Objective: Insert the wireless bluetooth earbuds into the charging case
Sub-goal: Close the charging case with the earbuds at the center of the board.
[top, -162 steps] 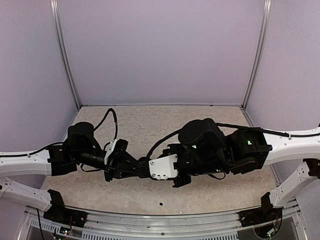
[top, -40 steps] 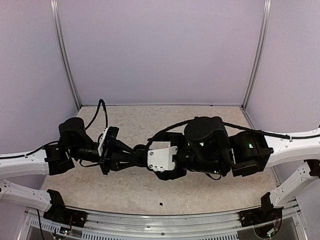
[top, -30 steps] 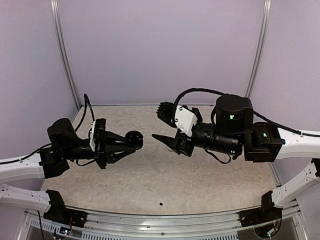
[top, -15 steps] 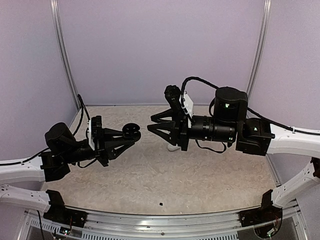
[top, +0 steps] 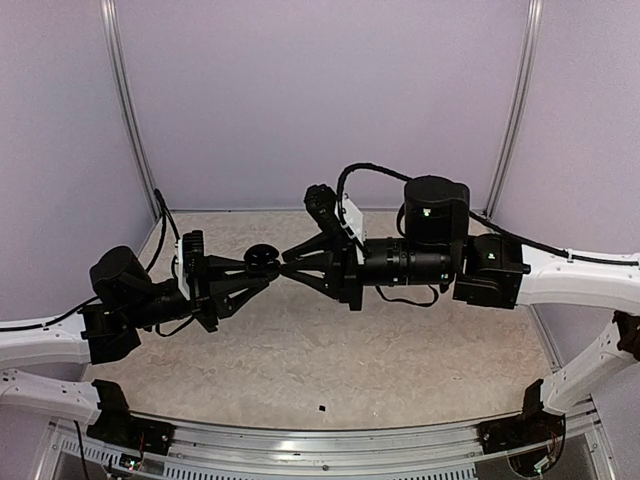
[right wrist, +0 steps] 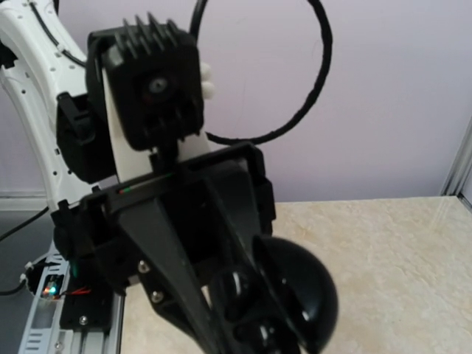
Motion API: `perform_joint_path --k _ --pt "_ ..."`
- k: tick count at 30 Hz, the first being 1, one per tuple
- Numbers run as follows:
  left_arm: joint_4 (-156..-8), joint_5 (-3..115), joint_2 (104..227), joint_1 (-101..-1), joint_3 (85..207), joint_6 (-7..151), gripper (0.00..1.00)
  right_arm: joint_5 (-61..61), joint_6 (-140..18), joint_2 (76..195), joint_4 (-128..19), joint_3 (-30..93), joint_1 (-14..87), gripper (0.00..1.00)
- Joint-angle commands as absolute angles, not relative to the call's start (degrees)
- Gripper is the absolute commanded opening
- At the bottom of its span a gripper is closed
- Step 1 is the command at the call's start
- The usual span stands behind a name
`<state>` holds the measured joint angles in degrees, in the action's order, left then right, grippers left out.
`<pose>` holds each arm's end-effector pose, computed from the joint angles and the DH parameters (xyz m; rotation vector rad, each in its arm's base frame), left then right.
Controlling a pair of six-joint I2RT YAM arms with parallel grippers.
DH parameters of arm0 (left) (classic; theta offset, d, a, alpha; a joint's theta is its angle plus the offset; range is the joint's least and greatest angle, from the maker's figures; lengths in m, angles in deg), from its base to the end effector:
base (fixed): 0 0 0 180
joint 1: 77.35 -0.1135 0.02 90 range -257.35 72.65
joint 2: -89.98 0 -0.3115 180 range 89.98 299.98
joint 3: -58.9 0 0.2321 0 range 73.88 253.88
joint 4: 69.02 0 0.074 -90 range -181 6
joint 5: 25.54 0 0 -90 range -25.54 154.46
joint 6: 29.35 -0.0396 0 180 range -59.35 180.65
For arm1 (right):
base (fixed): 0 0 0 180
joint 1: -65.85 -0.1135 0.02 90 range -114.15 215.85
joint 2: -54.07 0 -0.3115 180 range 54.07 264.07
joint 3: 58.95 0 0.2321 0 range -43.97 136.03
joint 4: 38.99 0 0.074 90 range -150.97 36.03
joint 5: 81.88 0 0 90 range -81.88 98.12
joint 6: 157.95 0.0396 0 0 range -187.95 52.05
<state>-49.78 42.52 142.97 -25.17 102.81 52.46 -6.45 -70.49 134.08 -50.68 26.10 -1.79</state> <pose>0.0930 -0.1439 0.3451 1.0053 1.0694 -0.8970 0.1082 0.2893 0.4277 -1.1943 1.3460 1.0490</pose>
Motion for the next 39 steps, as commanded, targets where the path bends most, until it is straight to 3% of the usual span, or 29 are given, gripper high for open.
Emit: perform_joint_path --k 1,13,24,30,35,39 --pt "-48.15 42.29 143.36 -24.80 102.73 51.83 0.00 -7.59 -71.11 134.75 -49.81 27.90 -1.56 0.19" --pt "-48.57 41.47 144.32 -24.55 103.27 51.78 0.00 -5.11 -71.37 136.86 -49.51 27.95 -1.51 0.11" --pt "-50.19 40.79 145.02 -24.44 103.87 51.66 0.00 -4.48 -72.50 136.88 -53.34 28.05 -1.50 0.13" --pt "-52.08 41.84 144.87 -24.44 104.32 52.38 0.00 -5.90 -75.39 132.81 -54.48 27.96 -1.29 0.28" --pt "-53.27 41.08 145.22 -24.27 104.73 51.93 0.00 -7.55 -75.59 130.31 -54.28 28.22 0.28 0.56" --pt "-53.41 38.90 145.59 -23.93 105.32 51.62 0.00 -9.64 -75.76 131.43 -56.27 29.53 2.24 0.72"
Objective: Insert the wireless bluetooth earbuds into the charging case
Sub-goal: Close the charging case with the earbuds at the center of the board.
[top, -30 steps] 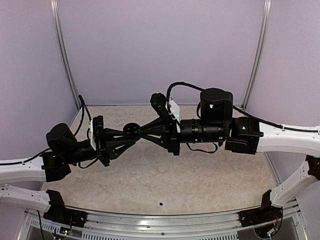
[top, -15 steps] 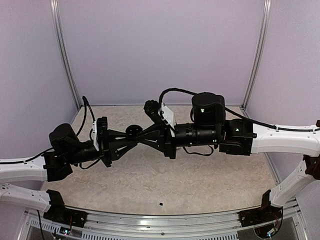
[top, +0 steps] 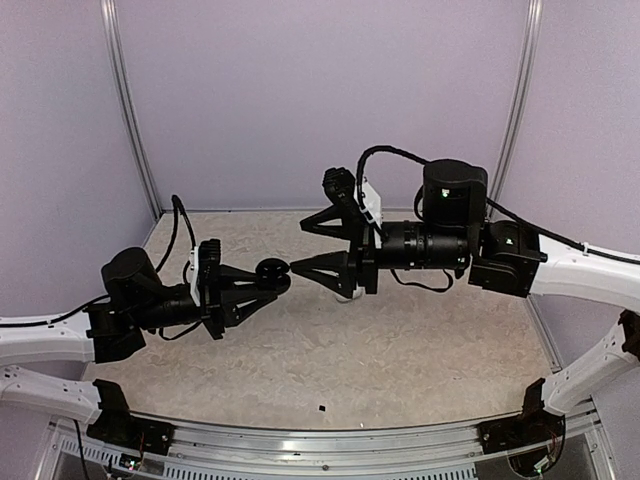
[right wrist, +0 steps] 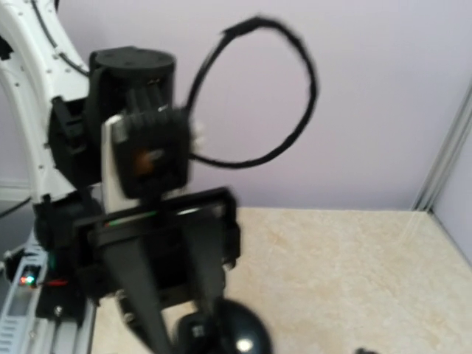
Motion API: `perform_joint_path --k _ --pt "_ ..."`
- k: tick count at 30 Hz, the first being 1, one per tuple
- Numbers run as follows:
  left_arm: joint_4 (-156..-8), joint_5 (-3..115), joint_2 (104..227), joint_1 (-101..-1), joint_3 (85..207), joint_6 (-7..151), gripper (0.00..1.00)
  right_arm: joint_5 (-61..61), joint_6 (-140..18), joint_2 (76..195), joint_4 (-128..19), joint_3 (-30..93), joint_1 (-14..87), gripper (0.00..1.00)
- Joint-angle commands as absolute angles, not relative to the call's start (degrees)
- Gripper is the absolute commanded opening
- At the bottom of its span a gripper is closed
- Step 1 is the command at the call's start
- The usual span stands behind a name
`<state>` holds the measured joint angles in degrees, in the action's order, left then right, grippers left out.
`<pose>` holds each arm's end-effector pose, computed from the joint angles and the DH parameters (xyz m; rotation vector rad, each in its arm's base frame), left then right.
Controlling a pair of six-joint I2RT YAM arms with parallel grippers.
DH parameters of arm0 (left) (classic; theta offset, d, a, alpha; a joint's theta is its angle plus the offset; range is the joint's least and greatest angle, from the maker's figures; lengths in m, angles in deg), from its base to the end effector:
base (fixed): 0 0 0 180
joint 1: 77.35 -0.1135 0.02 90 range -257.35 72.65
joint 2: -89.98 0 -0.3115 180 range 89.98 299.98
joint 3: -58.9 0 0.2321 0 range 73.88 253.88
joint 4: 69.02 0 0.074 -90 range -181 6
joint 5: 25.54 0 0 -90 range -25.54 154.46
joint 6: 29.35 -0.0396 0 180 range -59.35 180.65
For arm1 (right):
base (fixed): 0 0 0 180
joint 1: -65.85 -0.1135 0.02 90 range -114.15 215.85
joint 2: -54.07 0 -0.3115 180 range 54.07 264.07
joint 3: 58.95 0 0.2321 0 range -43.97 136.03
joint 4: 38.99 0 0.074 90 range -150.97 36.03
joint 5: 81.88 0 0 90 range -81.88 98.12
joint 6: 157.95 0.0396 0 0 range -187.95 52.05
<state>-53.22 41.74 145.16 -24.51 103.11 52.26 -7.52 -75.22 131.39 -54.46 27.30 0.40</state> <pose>0.0966 -0.1528 0.3344 1.0648 1.1440 -0.9123 0.1117 0.2703 0.4407 -1.2221 1.2949 0.9785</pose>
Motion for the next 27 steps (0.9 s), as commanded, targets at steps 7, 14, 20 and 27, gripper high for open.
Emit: perform_joint_path --k 7,14,20,27 --pt "-53.43 37.12 146.52 -23.21 106.04 50.97 0.00 -14.76 -74.99 135.11 -58.22 31.36 3.92 0.83" --pt "-53.24 37.14 146.80 -23.12 106.34 50.67 0.00 -19.13 -74.80 138.21 -59.83 32.52 4.28 0.80" --pt "-52.91 37.74 147.12 -23.13 106.36 51.09 0.00 -21.87 -75.14 140.07 -61.36 33.51 4.24 0.75" --pt "-51.97 39.04 147.00 -24.28 106.20 53.15 0.00 -25.57 -75.80 139.48 -61.66 33.14 4.25 0.62"
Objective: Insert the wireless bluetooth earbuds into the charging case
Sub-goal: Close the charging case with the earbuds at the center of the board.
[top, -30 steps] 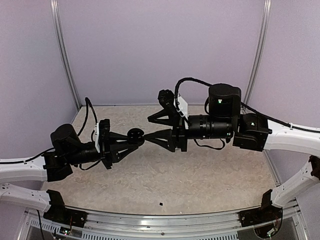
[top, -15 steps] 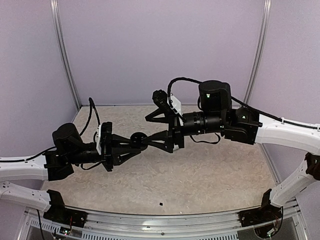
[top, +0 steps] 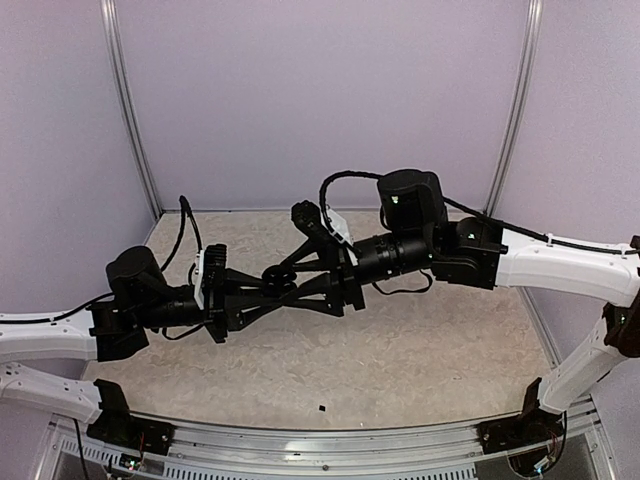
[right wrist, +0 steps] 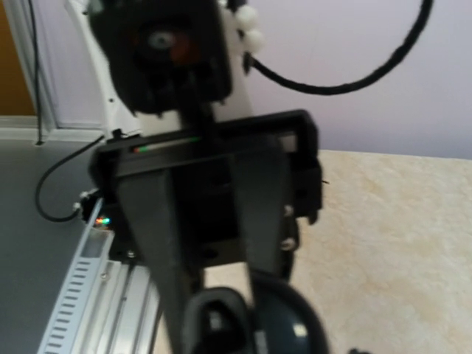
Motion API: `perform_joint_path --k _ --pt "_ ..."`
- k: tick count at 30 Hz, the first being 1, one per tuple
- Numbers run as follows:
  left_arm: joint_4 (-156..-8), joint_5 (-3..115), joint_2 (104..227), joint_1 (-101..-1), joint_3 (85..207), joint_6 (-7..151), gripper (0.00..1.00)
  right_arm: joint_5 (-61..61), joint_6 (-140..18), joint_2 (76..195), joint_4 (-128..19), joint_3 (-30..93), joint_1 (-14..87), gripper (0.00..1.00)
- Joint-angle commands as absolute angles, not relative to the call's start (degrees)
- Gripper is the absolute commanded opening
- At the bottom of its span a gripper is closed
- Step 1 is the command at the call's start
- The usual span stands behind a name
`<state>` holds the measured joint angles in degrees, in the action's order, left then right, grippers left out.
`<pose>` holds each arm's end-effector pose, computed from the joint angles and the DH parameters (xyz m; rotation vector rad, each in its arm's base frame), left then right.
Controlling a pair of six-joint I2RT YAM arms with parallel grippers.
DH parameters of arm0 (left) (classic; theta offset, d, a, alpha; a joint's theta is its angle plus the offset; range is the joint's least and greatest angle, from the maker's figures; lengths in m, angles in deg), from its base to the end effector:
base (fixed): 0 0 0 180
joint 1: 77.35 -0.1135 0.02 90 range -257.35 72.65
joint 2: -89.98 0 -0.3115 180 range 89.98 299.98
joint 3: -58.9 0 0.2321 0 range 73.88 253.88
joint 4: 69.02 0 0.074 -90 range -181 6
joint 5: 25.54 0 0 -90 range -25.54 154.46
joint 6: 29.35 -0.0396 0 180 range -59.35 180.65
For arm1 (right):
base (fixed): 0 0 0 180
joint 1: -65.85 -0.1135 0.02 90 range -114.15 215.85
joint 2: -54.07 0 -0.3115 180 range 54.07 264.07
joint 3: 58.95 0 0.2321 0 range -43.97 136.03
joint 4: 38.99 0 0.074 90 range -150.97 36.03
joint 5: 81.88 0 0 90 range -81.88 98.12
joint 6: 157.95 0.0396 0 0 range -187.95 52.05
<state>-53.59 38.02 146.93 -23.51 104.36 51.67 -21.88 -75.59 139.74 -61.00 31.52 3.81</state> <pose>0.0960 -0.1612 0.3359 1.1342 1.1132 -0.9646 0.1378 0.3018 0.4115 -1.4329 1.3831 1.1239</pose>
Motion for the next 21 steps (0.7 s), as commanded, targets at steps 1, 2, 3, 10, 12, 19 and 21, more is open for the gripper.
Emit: perform_joint_path --k 1,2,3,10,12,19,21 --pt "-51.93 39.14 147.10 -24.57 106.32 53.48 0.00 -25.83 -75.97 139.23 -61.71 33.03 4.24 0.60" --pt "-51.79 39.14 147.15 -24.80 106.31 53.78 0.00 -26.07 -76.03 138.93 -61.78 32.88 4.28 0.59" --pt "-51.64 39.27 147.19 -24.99 106.31 54.06 0.00 -26.40 -76.18 138.77 -61.86 32.75 4.24 0.58" --pt "-50.89 40.19 147.05 -26.17 106.17 55.98 0.00 -27.73 -76.61 138.53 -62.94 32.15 4.15 0.49" --pt "-50.70 40.03 146.95 -26.28 106.22 56.28 0.00 -27.58 -76.78 138.65 -63.46 32.11 4.17 0.47" --pt "-50.76 39.62 146.60 -26.64 106.05 56.97 0.00 -25.78 -77.70 138.13 -64.58 31.76 4.15 0.41" --pt "-50.97 39.55 146.67 -26.64 106.18 57.59 0.00 -23.81 -78.26 137.13 -63.71 30.93 4.20 0.42"
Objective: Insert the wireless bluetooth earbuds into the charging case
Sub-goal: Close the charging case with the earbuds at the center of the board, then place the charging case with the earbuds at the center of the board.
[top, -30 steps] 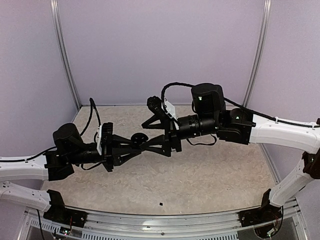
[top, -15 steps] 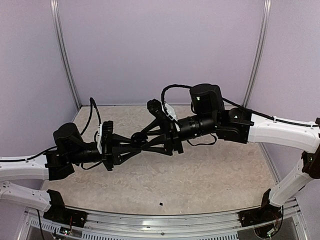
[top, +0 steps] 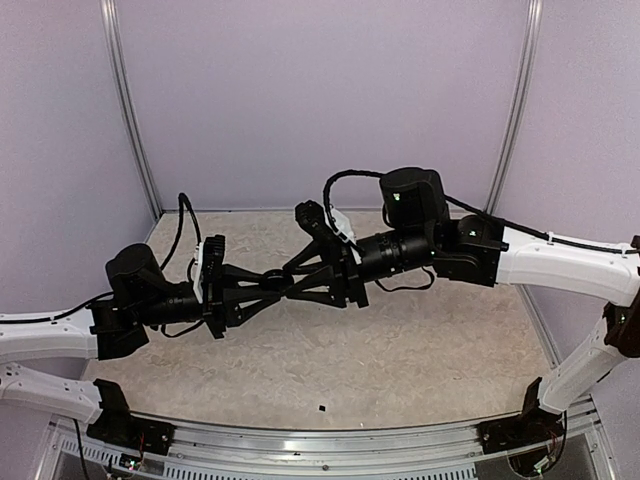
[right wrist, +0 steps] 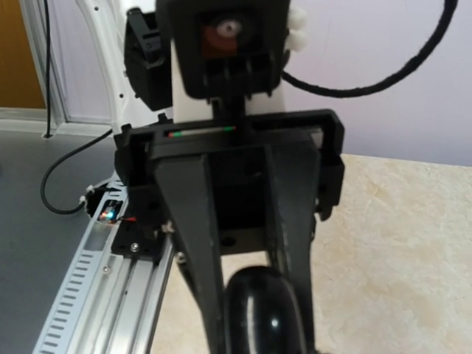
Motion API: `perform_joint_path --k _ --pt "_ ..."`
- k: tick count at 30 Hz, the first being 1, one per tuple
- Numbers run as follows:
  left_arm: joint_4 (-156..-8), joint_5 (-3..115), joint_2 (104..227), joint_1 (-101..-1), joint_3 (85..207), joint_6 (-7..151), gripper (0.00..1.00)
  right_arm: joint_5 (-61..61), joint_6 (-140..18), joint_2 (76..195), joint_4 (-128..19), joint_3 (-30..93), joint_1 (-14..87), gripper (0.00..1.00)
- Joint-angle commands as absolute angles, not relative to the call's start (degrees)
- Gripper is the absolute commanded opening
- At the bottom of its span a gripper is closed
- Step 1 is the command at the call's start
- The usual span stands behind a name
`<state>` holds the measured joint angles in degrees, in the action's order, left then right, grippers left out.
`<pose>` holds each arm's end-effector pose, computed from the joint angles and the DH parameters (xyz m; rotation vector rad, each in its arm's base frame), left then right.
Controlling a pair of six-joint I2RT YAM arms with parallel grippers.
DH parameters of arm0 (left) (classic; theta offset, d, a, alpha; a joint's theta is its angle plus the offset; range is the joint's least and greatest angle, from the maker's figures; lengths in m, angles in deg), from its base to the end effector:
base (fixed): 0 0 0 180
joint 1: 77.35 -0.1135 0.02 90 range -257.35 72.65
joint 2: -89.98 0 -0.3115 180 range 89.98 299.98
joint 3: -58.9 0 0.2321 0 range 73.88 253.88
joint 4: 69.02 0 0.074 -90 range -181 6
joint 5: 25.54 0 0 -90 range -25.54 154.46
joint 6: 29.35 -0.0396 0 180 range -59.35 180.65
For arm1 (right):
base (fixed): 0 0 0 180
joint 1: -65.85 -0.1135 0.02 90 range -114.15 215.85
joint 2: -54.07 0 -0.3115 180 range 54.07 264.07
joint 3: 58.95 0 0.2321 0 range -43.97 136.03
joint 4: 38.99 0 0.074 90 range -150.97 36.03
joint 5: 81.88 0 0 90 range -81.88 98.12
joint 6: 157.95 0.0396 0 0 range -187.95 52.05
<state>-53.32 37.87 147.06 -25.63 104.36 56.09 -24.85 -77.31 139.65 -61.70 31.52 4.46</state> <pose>0.1020 -0.1579 0.3360 1.0735 1.1766 -0.9975 0.1388 0.2994 0.4110 -1.4748 1.3491 1.1443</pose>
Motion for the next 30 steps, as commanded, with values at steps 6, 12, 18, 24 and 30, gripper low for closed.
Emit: perform_joint_path --k 6,12,18,24,30 --pt "-55.69 39.62 148.09 -27.56 109.27 62.61 0.00 -12.23 -83.99 131.97 -60.62 27.32 3.82 0.60" --pt "-59.28 40.03 152.37 -30.08 113.66 70.96 0.00 -2.45 -89.94 130.83 -59.42 25.90 2.88 0.70" --pt "-58.82 40.16 156.78 -32.84 115.71 80.22 0.00 7.23 -92.61 130.45 -54.78 22.67 2.92 0.79" --pt "-59.74 46.88 162.13 -37.71 118.27 89.66 0.00 8.21 -90.17 130.50 -52.42 20.94 3.55 0.80" --pt "-65.11 49.62 173.67 -40.92 125.35 89.70 0.00 8.21 -88.30 129.51 -51.62 19.38 4.01 0.80"
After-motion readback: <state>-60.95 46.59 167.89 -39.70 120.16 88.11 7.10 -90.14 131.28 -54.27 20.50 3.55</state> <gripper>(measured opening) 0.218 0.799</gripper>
